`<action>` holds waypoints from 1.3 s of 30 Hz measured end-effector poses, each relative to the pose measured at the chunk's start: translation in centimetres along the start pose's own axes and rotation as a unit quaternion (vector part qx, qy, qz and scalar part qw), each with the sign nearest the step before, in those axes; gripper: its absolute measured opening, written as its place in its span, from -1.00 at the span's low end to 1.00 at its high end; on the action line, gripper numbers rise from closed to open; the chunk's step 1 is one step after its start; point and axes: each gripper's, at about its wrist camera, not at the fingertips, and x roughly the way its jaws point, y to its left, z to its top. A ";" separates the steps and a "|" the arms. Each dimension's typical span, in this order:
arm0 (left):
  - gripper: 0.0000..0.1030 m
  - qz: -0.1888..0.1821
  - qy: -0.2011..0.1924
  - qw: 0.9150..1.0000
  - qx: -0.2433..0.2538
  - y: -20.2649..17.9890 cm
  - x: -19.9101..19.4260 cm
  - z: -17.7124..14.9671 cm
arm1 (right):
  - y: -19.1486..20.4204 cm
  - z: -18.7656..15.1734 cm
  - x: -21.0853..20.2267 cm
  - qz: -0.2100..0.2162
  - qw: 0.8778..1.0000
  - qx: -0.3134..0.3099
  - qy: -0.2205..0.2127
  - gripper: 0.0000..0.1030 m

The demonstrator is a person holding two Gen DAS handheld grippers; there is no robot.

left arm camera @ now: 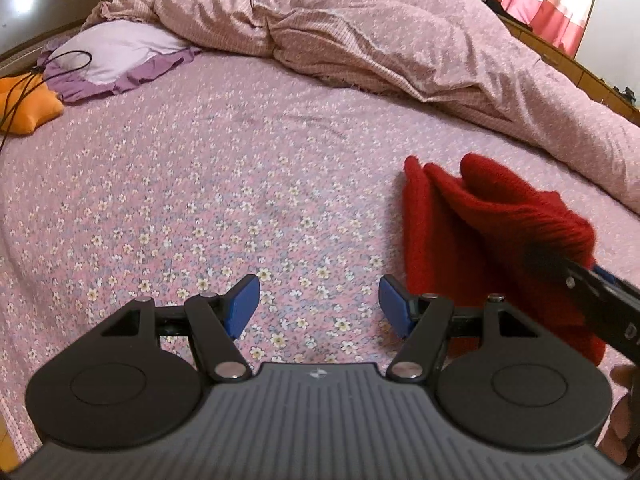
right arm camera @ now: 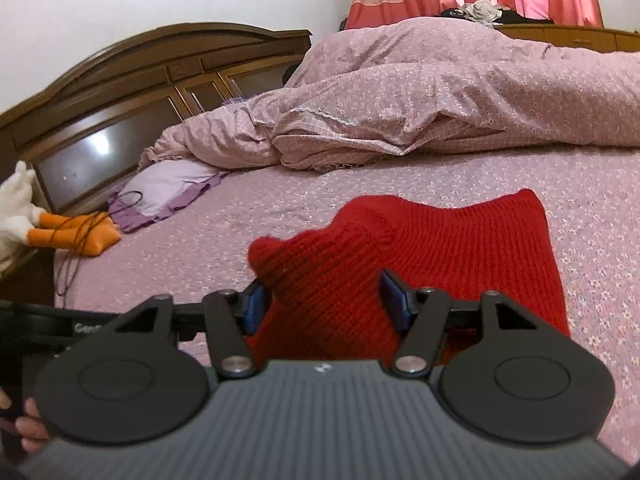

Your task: Fold small clothes

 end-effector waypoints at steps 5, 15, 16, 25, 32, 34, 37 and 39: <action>0.38 -0.008 -0.011 1.000 0.001 -0.4 -1.5 0.3 | -0.8 0.1 -2.3 0.032 0.999 0.029 -0.005 0.21; 0.38 -0.052 -0.020 0.998 0.009 -2.6 -3.0 2.0 | -4.4 -0.7 -7.9 -0.005 0.995 0.092 -0.037 0.22; 0.38 -0.060 -0.020 0.998 0.009 -3.0 -2.9 2.3 | -4.7 -0.8 -8.2 -0.010 0.995 0.095 -0.041 0.22; 0.55 -0.113 -0.021 0.993 0.034 -8.2 -1.7 5.7 | -8.6 -2.0 -8.5 -0.055 0.985 0.157 -0.047 0.22; 0.55 -0.134 0.003 0.989 0.059 -12.3 1.1 6.4 | -11.1 -3.0 -7.7 -0.073 0.973 0.213 -0.041 0.22; 0.55 -0.126 0.009 0.990 0.067 -12.9 2.1 6.0 | -11.3 -3.4 -7.8 -0.070 0.973 0.217 -0.039 0.22; 0.49 -0.120 0.024 0.990 0.069 -12.9 3.8 5.4 | -11.3 -3.6 -7.5 -0.069 0.974 0.215 -0.035 0.22; -0.10 -0.140 0.034 0.988 0.061 -12.2 4.4 4.9 | -11.2 -3.7 -7.4 -0.066 0.974 0.213 -0.033 0.22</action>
